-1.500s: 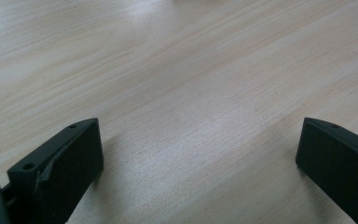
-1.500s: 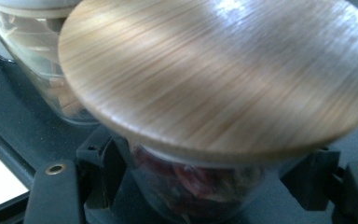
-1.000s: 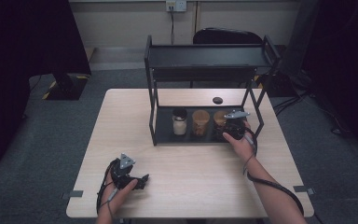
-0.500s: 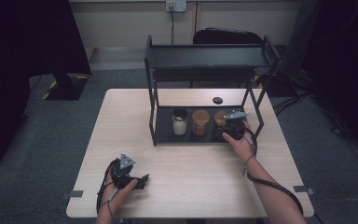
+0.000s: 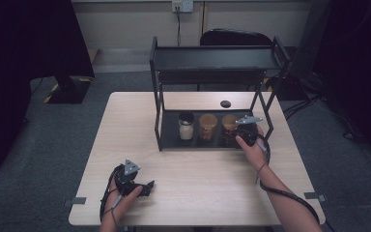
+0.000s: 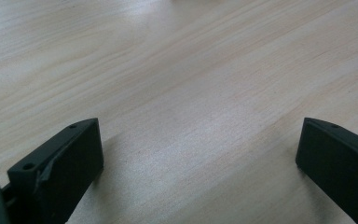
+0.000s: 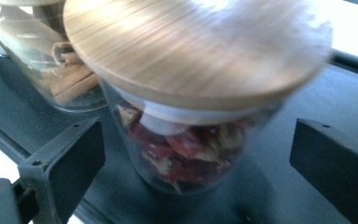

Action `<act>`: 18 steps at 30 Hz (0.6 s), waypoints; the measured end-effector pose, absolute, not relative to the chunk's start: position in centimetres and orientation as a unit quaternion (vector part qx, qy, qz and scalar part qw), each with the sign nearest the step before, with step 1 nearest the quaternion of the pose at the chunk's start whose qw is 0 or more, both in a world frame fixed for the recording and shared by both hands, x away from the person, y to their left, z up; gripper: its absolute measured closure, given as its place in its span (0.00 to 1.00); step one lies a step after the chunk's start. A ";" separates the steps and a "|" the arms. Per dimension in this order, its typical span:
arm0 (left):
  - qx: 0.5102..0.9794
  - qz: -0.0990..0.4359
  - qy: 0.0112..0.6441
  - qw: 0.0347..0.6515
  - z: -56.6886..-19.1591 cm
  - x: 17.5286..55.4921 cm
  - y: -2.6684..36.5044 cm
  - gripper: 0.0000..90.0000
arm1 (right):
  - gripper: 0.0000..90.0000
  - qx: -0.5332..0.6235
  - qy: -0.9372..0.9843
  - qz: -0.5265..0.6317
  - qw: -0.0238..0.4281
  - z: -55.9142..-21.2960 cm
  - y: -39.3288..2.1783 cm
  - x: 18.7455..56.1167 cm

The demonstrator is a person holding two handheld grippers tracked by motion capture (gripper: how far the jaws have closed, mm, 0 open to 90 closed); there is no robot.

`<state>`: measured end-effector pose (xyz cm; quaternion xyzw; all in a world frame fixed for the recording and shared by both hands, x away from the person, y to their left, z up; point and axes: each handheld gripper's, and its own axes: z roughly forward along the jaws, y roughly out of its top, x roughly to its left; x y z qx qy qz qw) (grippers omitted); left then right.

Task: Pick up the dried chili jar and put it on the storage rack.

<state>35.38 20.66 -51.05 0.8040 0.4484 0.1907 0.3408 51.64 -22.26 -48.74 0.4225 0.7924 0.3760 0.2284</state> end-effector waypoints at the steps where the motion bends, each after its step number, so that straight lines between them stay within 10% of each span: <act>1: 0.804 0.191 0.449 0.341 -51.0 35.4 20.7 0.00 | 0.02 0.421 0.792 0.379 0.227 -48.7 -22.4 51.5; 18: 0.804 0.191 0.448 0.341 -51.0 35.4 20.7 0.00 | 0.03 0.422 0.792 0.384 0.216 -48.4 -23.1 50.3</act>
